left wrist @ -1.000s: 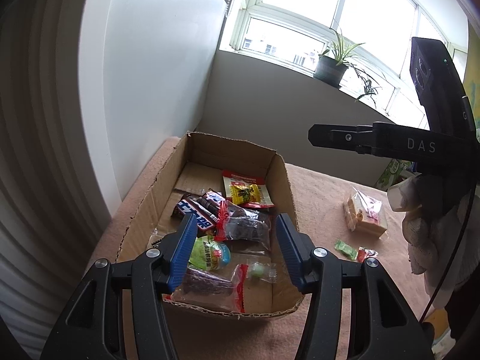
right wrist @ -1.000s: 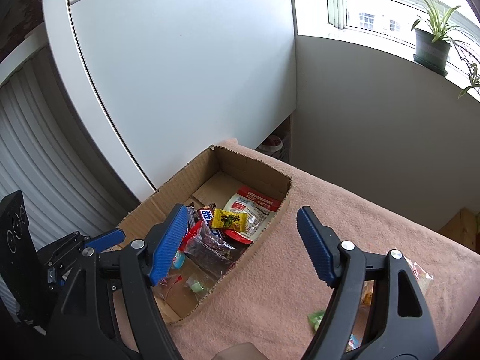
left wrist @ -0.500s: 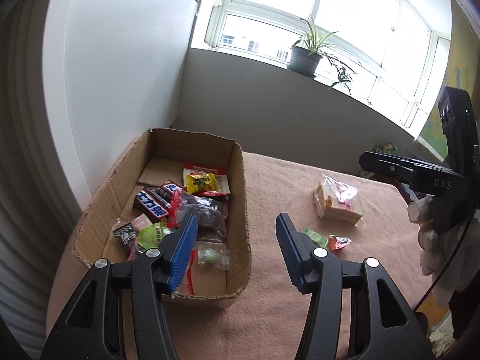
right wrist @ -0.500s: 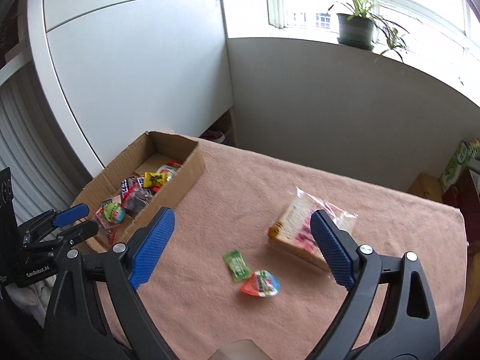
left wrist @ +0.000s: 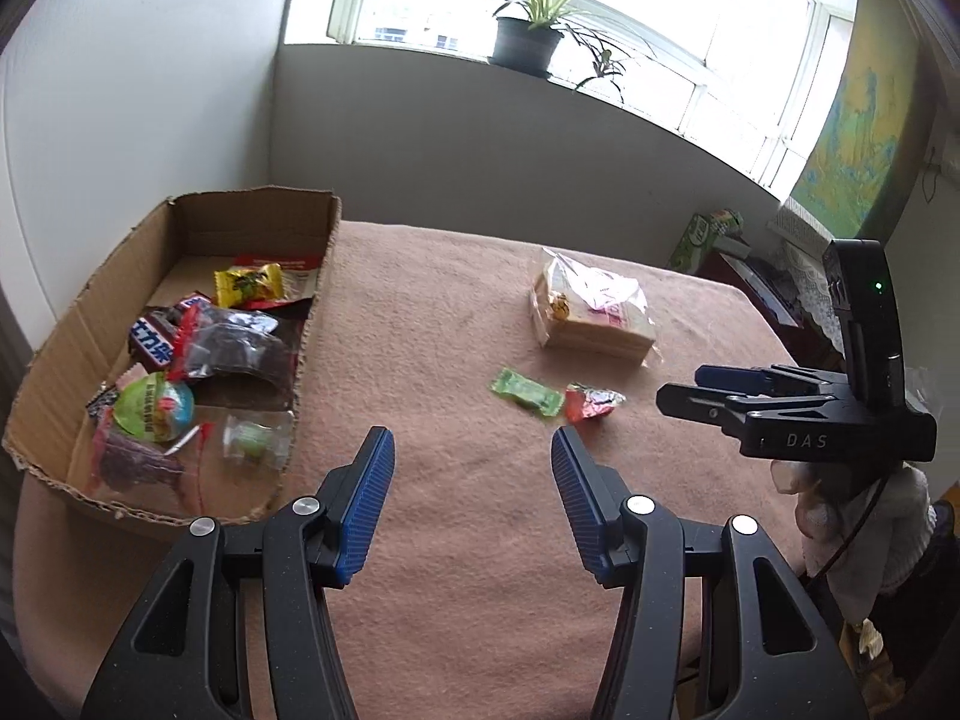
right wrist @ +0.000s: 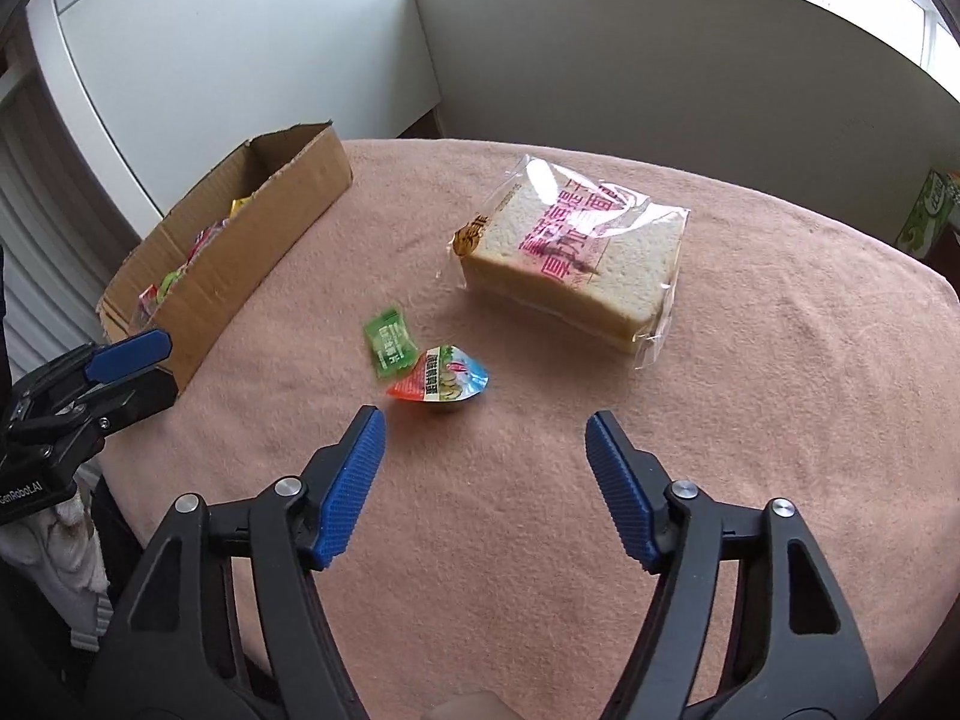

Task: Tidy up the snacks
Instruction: 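Move both tools back toward the remaining snacks, then reach the left tool to the green candy while the right tool grasps the red-lidded jelly cup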

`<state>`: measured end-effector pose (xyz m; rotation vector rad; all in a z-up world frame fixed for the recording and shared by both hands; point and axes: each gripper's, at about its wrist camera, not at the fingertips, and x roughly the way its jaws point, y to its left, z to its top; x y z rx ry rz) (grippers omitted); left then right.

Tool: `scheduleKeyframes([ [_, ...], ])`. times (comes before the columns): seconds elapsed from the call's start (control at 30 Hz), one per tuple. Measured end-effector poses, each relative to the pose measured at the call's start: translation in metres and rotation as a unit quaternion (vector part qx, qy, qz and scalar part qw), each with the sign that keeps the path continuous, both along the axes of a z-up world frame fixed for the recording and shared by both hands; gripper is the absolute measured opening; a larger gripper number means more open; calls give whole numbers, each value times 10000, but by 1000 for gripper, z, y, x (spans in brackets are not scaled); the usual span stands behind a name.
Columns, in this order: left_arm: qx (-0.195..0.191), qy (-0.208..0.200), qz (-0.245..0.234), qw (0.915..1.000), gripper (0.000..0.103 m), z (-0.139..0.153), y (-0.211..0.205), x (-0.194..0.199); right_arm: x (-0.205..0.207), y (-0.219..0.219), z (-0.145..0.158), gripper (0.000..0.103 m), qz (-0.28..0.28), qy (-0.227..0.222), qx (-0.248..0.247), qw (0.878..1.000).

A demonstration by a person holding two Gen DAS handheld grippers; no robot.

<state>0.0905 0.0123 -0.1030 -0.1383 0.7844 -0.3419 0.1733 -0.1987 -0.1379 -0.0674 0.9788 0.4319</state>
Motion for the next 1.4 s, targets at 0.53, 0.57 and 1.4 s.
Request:
scheduleKeyframes([
  [0.53,-91,617,-197,9979,38,-31,-34,37,28,30,-30,43,694,-91,-403,9967],
  [0.57,-111,648,-215,9976,38,-32,-36,40,30,29,-31,42,669,-78,-387,9970],
  [1.4,515,830,-560,9936,38,-58,-114,96,30,-42,-29,33,-145,-58,-106,9998],
])
